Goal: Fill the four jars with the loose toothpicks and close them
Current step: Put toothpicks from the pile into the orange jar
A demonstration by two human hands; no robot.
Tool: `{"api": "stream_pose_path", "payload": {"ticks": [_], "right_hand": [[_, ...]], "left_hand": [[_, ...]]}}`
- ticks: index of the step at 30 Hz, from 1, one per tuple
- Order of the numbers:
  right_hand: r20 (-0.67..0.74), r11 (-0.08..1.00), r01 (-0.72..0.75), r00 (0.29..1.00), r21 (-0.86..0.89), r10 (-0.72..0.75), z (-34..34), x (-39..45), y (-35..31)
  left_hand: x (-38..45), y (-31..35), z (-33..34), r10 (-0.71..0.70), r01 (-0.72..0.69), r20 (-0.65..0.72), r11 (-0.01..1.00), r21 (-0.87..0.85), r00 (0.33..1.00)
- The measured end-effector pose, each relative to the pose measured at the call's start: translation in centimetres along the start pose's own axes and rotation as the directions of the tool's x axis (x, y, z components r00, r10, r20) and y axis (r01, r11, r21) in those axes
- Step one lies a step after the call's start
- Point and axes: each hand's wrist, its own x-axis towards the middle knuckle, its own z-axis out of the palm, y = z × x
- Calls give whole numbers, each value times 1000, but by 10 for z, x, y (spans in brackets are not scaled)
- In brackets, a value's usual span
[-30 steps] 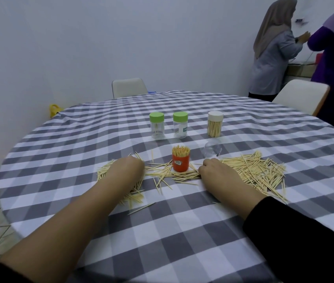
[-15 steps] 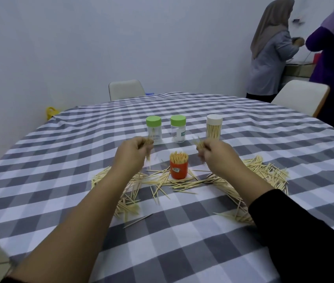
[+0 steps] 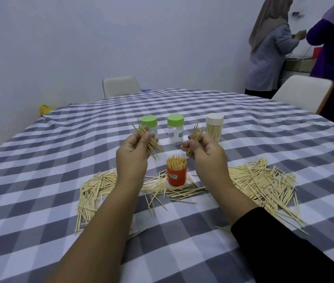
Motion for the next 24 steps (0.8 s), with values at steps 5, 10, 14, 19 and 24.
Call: {"api": "stream_pose_path", "payload": {"ticks": [5,10,14,19,24], "right_hand": [[28,1000,-5,1000,-1,5,3,-3,7],[8,1000,15,1000,-21,-15,3,-4,9],[11,999,14,1000,-29,-14,4,-4,10],[31,1000,-15,999,0,15,5,-6,12],[41,997,-68,997,30,67,9,-4,17]], "left_hand": [[-1,0,10,2,1,45,998,-60,999],[-2,-5,19,-13,19,83,997,-72,996],[-3,-7,24,-29,33,91,999,-41,995],[-3,-12,27,-55,58,108,998,-23,993],[-2,-13,29,-85,91,109,995,-48,990]]}}
